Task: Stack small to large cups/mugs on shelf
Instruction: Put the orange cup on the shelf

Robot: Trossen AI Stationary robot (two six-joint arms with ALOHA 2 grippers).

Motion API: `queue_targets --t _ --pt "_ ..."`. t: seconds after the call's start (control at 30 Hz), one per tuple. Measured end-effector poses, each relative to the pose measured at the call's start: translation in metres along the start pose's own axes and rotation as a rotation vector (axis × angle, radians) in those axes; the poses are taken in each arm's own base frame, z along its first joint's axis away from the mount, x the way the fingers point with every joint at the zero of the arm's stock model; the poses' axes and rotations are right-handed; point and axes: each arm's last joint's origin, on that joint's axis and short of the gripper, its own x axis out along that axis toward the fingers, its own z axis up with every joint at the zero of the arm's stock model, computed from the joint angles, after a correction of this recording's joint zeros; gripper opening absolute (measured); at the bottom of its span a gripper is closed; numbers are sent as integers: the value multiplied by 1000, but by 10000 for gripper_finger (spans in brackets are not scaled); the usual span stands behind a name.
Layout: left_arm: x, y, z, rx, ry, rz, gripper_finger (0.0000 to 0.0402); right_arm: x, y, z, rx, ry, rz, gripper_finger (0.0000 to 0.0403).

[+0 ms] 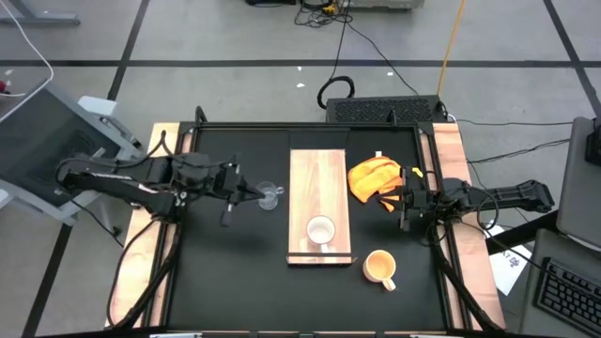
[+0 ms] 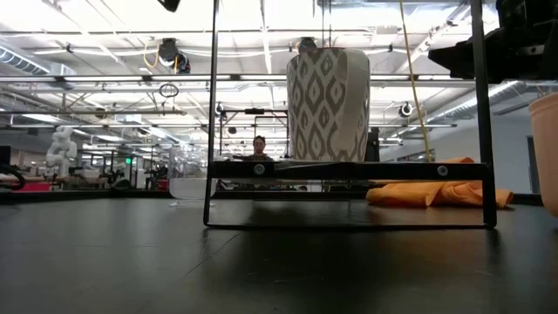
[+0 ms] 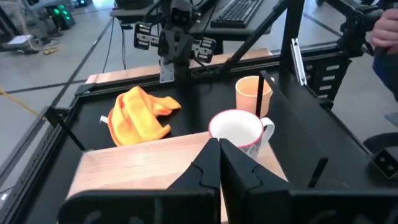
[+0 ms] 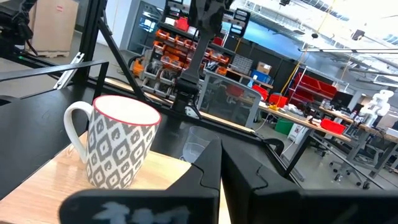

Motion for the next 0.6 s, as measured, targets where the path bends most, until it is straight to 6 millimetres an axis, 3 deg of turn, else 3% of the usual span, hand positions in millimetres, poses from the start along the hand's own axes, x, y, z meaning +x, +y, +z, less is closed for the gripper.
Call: queue_targets --t 0.27,0.6 --pt "-4 20 -8 -24 -111 -15 0 0 0 0 0 1 0 0" --pt "-38 12 -13 -1 -198 41 0 0 0 0 0 4 1 0"
